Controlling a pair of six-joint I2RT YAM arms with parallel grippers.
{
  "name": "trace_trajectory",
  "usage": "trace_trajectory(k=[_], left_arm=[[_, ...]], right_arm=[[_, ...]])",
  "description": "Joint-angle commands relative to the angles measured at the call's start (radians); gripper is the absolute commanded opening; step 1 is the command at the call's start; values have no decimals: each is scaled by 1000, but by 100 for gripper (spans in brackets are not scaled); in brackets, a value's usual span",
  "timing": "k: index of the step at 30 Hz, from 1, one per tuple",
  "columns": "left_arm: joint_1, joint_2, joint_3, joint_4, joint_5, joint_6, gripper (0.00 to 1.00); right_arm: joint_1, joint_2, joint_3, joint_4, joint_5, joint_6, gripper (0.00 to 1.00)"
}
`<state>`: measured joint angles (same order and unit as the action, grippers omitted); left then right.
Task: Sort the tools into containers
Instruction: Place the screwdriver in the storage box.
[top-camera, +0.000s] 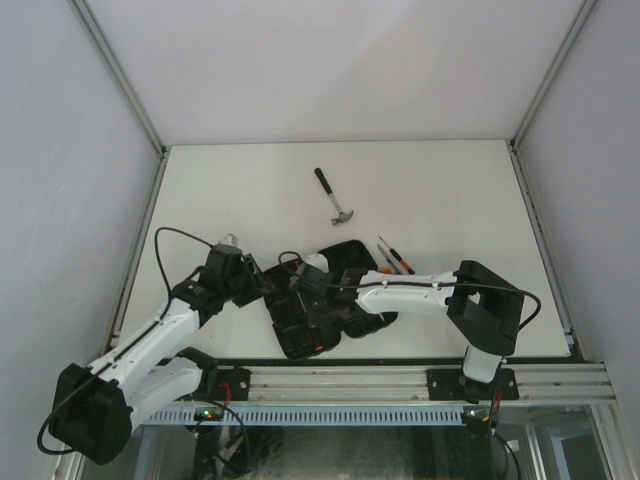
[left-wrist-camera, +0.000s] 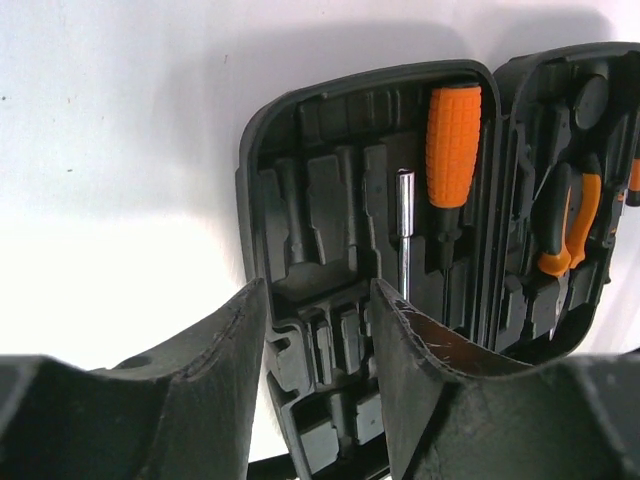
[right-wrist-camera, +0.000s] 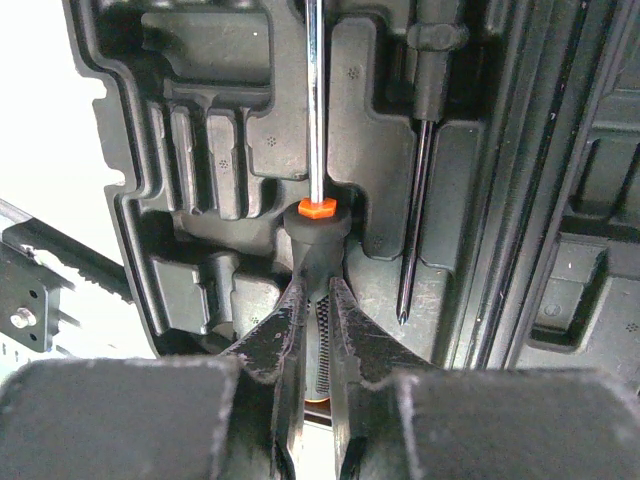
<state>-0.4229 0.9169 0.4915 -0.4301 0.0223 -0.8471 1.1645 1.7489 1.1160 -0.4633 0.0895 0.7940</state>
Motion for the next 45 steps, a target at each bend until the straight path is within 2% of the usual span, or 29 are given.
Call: trace_trajectory(k=[1,11,21,28,45], left_arm=[[1,49,96,50,1,-15,49],[-4,181,172,85,22,-5,43],[-77,353,268,100,26,14,34],[-103,395,275,97,21,12,26],[-125,494,313,75,-15,10,19]], right_arm=[[29,51,2,-1,14,26,5],[38,36,-22,-5,11,33,4],[39,35,-58,32,-10,53,4],[37,18,-63,49,-8,59,4],[35,17,-64,82,-41,31,3]])
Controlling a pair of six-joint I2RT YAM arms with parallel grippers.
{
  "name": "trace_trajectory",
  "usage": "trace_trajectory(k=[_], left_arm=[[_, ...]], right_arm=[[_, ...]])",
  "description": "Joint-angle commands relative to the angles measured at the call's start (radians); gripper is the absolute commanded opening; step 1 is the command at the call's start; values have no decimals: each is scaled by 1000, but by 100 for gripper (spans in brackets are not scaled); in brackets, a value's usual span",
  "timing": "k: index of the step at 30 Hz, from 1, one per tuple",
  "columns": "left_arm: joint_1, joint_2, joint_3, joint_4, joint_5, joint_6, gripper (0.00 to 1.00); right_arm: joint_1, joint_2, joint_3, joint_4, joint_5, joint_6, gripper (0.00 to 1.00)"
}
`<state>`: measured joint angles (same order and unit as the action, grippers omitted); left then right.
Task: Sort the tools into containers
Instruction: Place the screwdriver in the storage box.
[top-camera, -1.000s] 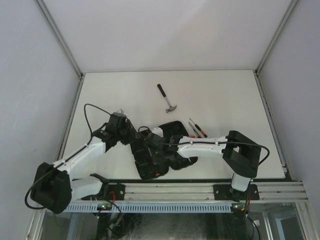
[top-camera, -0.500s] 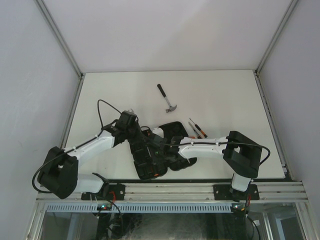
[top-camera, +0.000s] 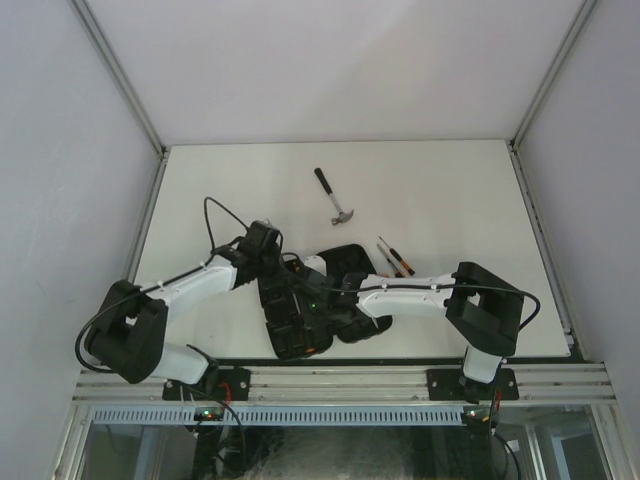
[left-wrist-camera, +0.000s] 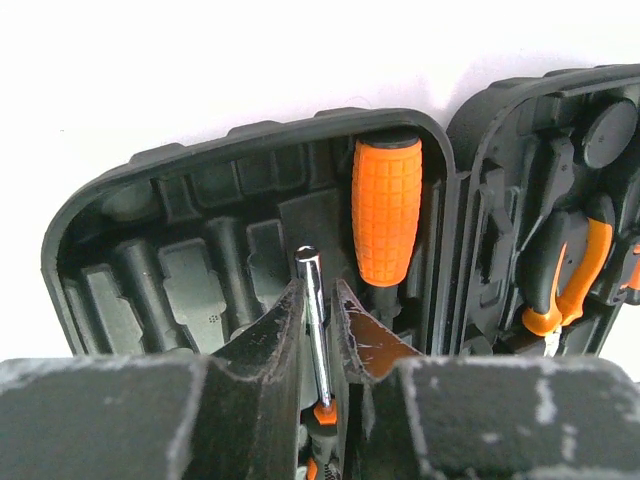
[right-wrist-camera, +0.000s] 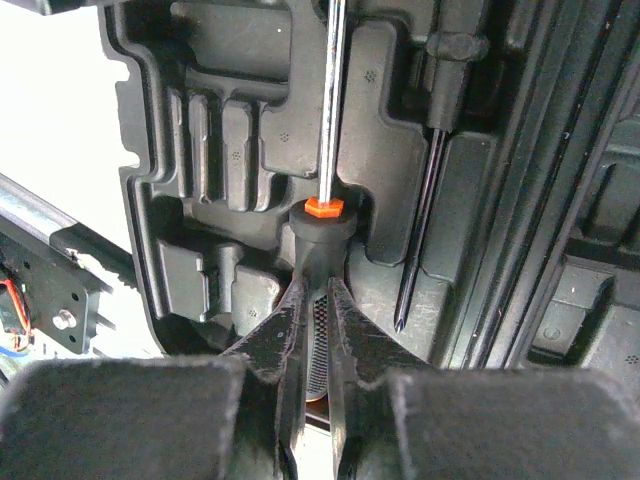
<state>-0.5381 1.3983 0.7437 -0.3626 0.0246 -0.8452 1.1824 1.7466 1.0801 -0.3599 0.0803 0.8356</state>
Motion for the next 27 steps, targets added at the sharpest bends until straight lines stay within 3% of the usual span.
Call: trace_trajectory(k=[1,8,15,27], left_arm=[[-10,19,63,4,-20,7,19],[-19,61,82,-33,-53,17,15],[-50,124,128,-108,-106,65,4],[-129,239,146,-164,-196,80,0]], right_arm=[[17,19,-29,-24,-30,-10,3],[20,13,-39,-30,-14,-2,3],[22,19,-60,1,-15,13,3],[23,34,-111,35,-2,37,2]])
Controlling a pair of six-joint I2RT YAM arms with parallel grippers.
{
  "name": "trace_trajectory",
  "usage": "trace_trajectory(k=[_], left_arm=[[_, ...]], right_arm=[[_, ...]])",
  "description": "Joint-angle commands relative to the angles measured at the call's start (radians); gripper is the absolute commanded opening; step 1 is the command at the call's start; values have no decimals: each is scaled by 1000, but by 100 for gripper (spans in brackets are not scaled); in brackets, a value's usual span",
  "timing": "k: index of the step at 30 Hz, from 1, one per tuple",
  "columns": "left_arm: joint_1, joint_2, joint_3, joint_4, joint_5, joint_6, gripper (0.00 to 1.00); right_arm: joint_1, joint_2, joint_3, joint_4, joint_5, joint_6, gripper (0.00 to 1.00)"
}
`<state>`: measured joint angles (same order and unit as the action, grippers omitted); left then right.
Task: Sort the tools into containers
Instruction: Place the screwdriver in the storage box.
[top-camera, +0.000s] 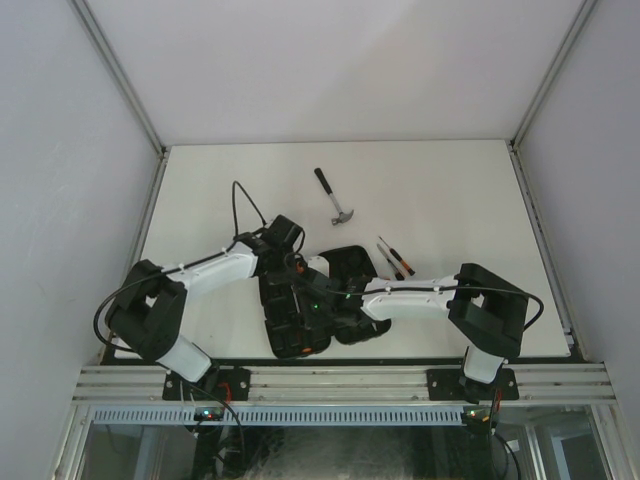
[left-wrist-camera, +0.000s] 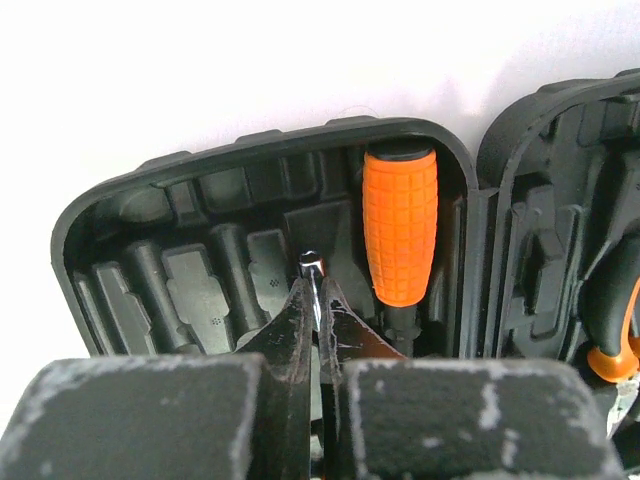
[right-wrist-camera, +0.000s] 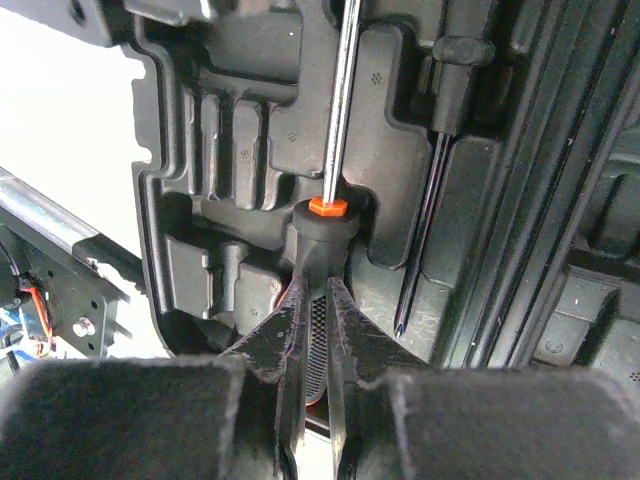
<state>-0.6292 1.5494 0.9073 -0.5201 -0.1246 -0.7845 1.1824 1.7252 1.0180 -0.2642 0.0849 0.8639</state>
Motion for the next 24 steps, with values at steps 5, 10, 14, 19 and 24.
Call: trace_trajectory(k=[5,10,14,19,24], left_arm=[[-49,122,-25,2,-43,7,0],[-59,150,-39,12,-47,0,0],[-66,178,-52,20,-51,-4,0],[-80,215,-63,26,-67,-8,0],[-94,241,-79,38,-79,-17,0]], right_arm=[[23,66,-48,-81,10,15,1],[23,57,-48,-94,25,15,1],[23,44,-47,-98,36,15,1],[25,31,-52,-96,48,19,1],[26,25,-62,-96,49,21,1]])
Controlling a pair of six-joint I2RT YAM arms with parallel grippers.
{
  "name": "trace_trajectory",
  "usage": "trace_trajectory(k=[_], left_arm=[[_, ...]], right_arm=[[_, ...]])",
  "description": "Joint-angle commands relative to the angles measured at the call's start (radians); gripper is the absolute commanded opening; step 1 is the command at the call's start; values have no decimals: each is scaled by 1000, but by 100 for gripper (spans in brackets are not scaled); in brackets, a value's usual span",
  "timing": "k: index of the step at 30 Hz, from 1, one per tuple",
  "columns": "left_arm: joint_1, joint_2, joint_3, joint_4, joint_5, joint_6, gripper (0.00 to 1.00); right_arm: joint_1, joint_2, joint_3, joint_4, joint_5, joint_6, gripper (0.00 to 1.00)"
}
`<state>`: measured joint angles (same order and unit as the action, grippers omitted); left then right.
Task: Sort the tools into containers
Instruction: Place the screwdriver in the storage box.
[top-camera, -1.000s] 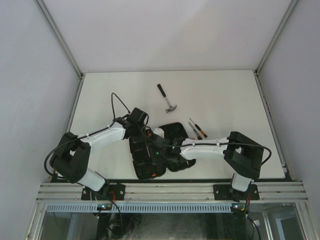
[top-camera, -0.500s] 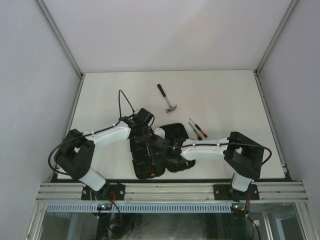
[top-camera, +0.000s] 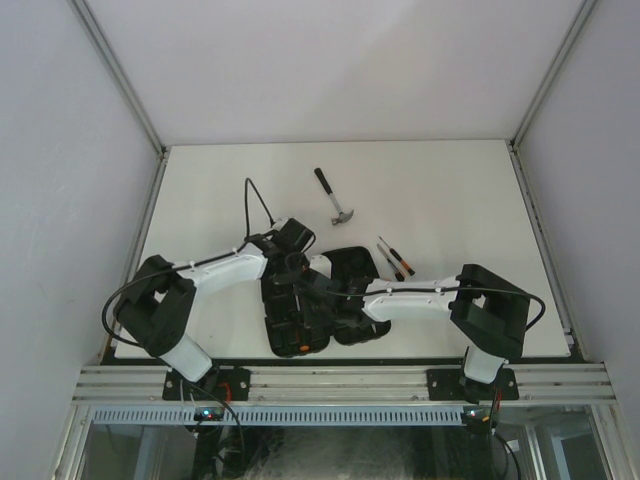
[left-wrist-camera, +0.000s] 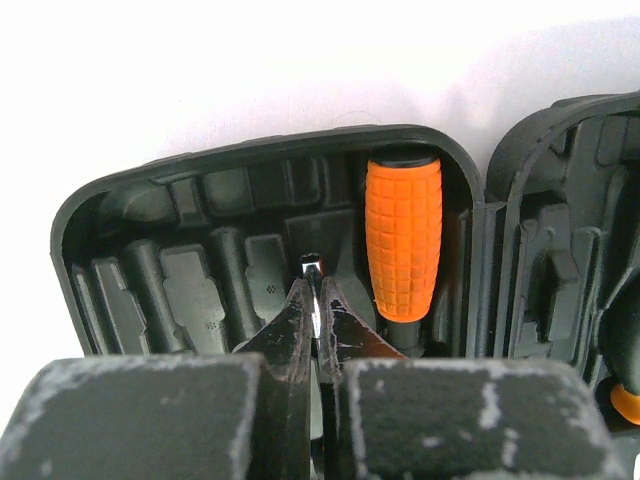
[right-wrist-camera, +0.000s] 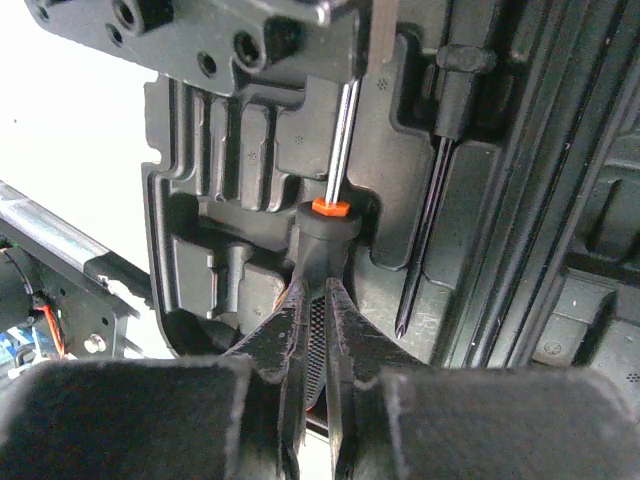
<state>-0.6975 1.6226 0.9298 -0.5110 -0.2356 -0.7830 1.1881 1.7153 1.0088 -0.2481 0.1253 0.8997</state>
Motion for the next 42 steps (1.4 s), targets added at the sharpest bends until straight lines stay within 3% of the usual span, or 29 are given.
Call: trace_trajectory(k=[1,32,42], left_arm=[[-27,171,-103,31,31,-21,0],[-51,161,-128,64,41,-51,0],[-53,86,-131,62,30,-45,0]], right_arm=[[21,36,-54,-113,7,-15,0],[36,266,-116,-327,76,59,0],[19,65,-106,-270,81,-6,0]])
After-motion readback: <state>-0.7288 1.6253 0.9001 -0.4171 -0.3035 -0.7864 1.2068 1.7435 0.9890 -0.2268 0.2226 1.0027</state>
